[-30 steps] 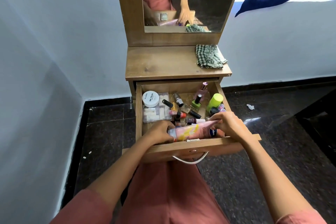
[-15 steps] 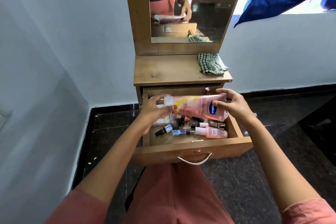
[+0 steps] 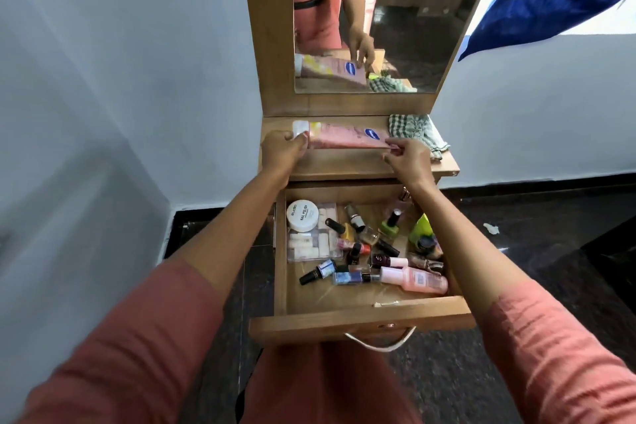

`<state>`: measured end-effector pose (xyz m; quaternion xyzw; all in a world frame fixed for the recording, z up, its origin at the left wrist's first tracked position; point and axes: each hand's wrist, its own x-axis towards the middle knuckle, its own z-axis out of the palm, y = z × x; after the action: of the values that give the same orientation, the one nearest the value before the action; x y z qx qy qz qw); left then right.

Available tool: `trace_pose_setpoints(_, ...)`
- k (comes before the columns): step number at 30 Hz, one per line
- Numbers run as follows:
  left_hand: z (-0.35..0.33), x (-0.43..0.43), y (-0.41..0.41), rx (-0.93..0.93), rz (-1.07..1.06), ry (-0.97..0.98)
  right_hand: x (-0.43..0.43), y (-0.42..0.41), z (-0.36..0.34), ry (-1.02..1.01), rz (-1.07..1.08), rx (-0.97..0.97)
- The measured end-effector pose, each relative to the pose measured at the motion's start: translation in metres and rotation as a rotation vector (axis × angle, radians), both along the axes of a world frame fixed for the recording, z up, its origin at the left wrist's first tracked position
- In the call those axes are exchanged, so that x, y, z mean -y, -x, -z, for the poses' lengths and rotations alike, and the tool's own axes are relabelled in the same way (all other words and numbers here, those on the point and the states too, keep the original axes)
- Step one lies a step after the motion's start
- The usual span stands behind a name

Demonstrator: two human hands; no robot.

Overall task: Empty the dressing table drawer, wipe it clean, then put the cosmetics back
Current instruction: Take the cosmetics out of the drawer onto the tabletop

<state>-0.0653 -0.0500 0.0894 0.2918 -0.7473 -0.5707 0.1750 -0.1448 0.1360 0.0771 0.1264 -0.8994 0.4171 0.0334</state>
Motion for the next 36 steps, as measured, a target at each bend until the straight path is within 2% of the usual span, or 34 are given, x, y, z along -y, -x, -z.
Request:
trace_pose_setpoints(3,0.005,0.007,0.024,0.029,-0.033,0.087,0.014,0.026,0.004,-0.075,0.026,-0.021)
trace_pose_setpoints(7,0.011,0.016,0.043,0.044,-0.048,0.136,0.025,0.049,0.010,-0.187,-0.044,-0.056)
trace_pose_setpoints(14,0.020,0.021,0.067,0.007,-0.035,0.163,0.037,0.071,0.022,-0.542,-0.015,-0.290)
trace_pose_setpoints(16,0.020,0.018,0.072,0.008,-0.022,0.205,0.041,0.074,0.023,-0.580,-0.016,-0.316)
trace_pose_setpoints(21,0.023,0.017,0.083,0.023,-0.074,0.248,0.043,0.081,0.024,-0.466,-0.058,-0.261)
trace_pose_setpoints(30,0.025,0.012,0.078,-0.011,-0.113,0.202,0.034,0.083,0.016,-0.457,-0.191,-0.164)
trace_pose_setpoints(36,0.020,-0.007,0.051,-0.102,-0.056,0.213,0.027,0.056,0.009,-0.340,-0.168,-0.203)
